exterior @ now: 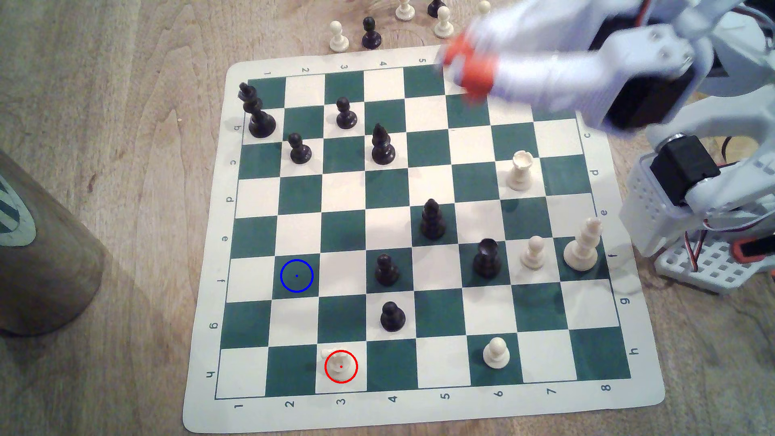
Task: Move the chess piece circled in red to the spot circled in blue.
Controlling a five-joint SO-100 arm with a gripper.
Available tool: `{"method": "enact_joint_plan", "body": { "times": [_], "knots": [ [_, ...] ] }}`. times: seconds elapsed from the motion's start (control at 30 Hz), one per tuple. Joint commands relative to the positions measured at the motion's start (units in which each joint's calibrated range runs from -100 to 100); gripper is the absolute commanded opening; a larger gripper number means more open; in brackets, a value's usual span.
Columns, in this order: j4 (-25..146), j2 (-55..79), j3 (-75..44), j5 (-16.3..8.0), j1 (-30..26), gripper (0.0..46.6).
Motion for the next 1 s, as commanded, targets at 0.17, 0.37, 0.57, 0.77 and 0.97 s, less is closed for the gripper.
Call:
{"method": "enact_joint_plan", "body": {
  "times": [0.17,0.37,0.57,0.77,0.97],
  "knots": [
    [15.8,23.5,-15.9,-4.5,-3.3,1.2],
    [19.0,33.2,-21.4,-7.1,-4.8,2.8],
    [22.7,44.4,-26.6,-8.4,-3.4,7.3],
    [21.3,49.8,-29.4,-12.1,-2.6,12.0],
    [21.2,55.5,-34.3,-13.1,-2.4,9.9]
  ]
}}
